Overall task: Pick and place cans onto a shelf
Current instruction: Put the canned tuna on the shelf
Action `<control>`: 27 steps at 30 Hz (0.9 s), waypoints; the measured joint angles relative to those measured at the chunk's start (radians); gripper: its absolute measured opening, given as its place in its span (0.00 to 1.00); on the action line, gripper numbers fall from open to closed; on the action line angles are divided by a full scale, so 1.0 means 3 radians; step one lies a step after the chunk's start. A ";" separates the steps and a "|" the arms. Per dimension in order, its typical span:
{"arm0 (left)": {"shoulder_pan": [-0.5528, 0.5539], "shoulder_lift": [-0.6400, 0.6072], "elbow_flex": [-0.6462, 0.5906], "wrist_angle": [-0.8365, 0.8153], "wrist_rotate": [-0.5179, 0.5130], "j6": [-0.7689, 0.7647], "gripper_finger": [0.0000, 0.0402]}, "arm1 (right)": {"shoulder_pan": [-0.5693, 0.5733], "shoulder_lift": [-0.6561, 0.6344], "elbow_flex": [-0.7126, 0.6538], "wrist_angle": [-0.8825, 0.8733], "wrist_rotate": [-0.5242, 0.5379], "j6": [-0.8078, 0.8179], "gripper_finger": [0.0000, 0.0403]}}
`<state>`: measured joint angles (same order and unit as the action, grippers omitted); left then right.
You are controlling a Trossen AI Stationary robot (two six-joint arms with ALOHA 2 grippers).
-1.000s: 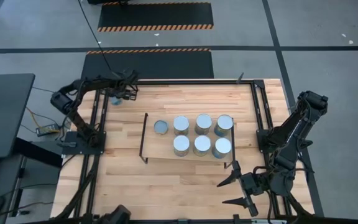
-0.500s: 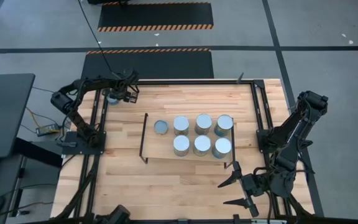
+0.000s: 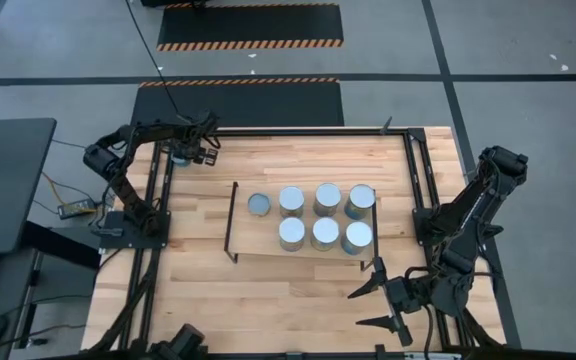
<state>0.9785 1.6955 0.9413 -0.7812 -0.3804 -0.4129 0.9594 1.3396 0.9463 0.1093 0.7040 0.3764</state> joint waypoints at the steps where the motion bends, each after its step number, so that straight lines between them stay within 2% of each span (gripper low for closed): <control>1: 0.0001 0.0011 0.0000 0.0009 0.0006 -0.0014 0.38 | 0.0001 0.0000 0.0000 -0.0001 0.0001 0.0031 0.67; 7: -0.0007 0.0000 0.0003 0.0037 0.0001 -0.0052 0.28 | 0.0001 0.0001 0.0000 -0.0020 0.0003 0.0081 0.67; 14: -0.0006 -0.0008 0.0008 0.0021 -0.0005 0.0016 0.03 | 0.0005 0.0001 0.0000 -0.0025 0.0003 0.0082 0.67; 19: -0.0091 -0.0010 0.0031 -0.0168 0.0004 0.0020 0.03 | 0.0040 0.0000 0.0000 -0.0027 0.0000 0.0070 0.67; 24: -0.0325 -0.0152 0.0240 -0.0738 -0.0027 0.0019 0.01 | 0.0042 0.0001 0.0000 -0.0027 0.0001 0.0014 0.67; 27: -0.0588 -0.0319 0.0444 -0.1118 -0.0044 -0.0011 0.01 | 0.0043 0.0000 0.0000 -0.0028 0.0001 -0.0047 0.67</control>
<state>0.8021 1.5999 1.0746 -1.1166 -0.3935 -0.4162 0.9722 1.3397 0.9463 0.1010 0.7044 0.3625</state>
